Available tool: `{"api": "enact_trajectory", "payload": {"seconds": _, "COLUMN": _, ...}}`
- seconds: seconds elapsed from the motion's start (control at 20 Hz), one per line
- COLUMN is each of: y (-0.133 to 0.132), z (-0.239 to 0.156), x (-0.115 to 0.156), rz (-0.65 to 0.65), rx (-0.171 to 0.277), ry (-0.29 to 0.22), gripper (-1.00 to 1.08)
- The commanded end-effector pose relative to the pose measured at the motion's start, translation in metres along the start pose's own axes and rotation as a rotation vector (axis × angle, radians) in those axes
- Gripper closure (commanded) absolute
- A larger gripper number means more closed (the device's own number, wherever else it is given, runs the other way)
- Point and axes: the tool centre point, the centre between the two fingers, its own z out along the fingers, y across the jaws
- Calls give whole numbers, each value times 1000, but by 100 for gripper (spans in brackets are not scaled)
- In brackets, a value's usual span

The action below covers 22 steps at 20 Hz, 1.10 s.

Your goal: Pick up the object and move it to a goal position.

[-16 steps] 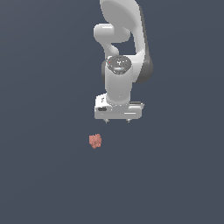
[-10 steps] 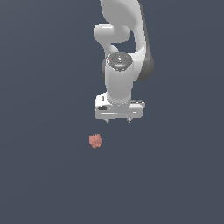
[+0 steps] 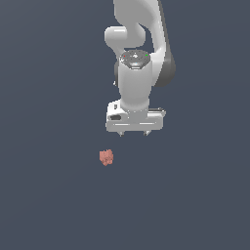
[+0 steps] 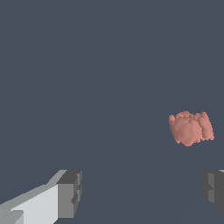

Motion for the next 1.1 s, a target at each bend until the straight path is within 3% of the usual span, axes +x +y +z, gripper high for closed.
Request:
{"api": "enact_trajectory", "payload": {"seconds": 0.0, "y": 2, "z": 1, "x": 1, "rz": -4, "rx": -1, "ry": -1, "gripper": -92}}
{"api": "enact_trajectory", "payload": {"seconds": 0.45, "y": 30, "z": 22, "x": 8, "rz": -64, "rx": -11, "ry": -12, "gripper": -92}}
{"api": "enact_trajectory", "payload": {"seconds": 1.05, "y": 103, "z": 76, "x": 18, "rz": -217, "rx": -29, "ry": -44, "gripper": -92}}
